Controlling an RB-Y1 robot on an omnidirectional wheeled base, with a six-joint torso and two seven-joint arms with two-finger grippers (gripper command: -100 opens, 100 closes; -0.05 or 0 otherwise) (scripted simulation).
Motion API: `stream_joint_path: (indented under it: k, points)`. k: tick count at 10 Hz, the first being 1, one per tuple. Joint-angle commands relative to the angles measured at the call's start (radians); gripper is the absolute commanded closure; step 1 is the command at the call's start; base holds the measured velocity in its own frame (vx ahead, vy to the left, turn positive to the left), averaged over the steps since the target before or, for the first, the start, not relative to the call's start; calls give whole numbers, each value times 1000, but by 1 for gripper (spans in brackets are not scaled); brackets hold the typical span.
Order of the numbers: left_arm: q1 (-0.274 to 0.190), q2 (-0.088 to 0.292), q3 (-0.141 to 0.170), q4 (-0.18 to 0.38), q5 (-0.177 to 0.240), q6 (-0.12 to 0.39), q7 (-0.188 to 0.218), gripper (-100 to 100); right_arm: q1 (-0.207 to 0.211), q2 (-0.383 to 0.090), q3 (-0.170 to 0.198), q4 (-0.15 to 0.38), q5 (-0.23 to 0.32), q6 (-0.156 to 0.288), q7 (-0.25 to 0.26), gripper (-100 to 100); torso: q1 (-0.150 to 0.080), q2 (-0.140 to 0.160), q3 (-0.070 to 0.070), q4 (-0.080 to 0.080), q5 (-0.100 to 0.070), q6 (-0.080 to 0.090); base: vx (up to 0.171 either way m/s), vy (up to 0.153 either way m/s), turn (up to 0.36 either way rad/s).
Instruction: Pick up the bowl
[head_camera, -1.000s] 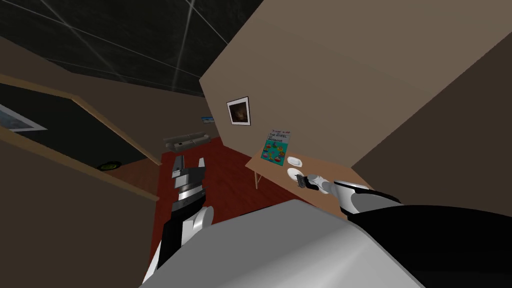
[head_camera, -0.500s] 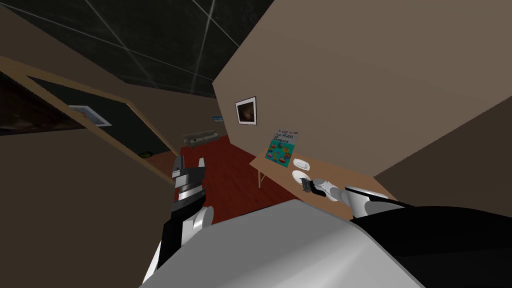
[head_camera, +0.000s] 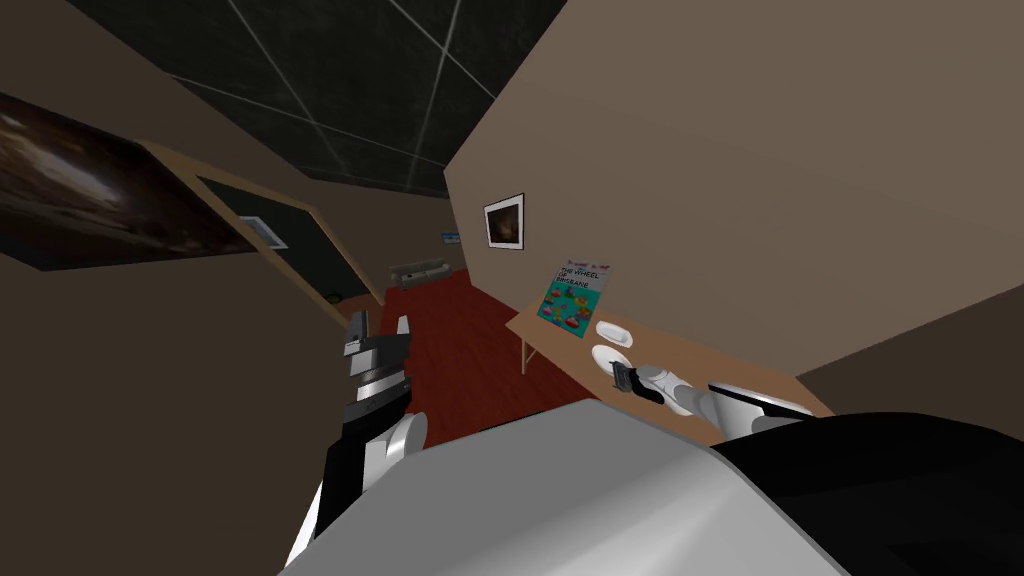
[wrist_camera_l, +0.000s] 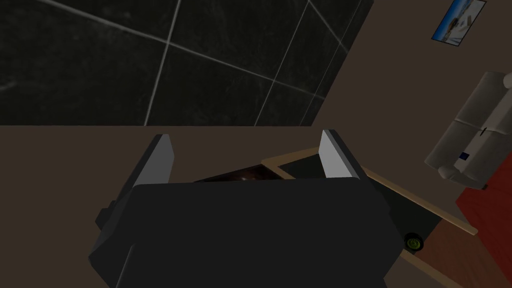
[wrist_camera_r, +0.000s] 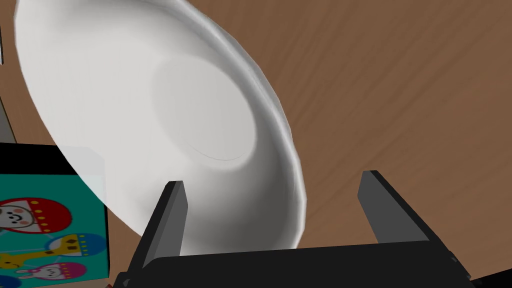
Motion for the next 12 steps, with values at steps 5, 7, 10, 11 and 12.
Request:
stream_joint_path:
  k: [5,7,10,11,12]
  points:
    - [0,0,0,0,0,0,0,0,64,-4,-68,-8,5,15,-5,100,-1,0,0,0,0,0,-29,-9,162]
    - [0,0,0,0,0,0,0,0,65,-3,-68,-7,5,13,-5,100,0,-1,-1,0,1,-1,-2,1,-5]
    - [0,0,0,0,0,0,0,0,64,-3,-68,-7,5,13,-6,0,1,-1,-1,0,1,-1,0,0,0]
    - [0,0,0,0,0,0,0,0,36,-5,-33,-7,3,10,-8,100,1,-1,-1,0,1,-1,32,1,-257]
    - [0,0,0,0,0,0,0,0,-1,3,-4,7,0,-5,6,100,1,-2,-1,-1,1,1,62,21,-435]
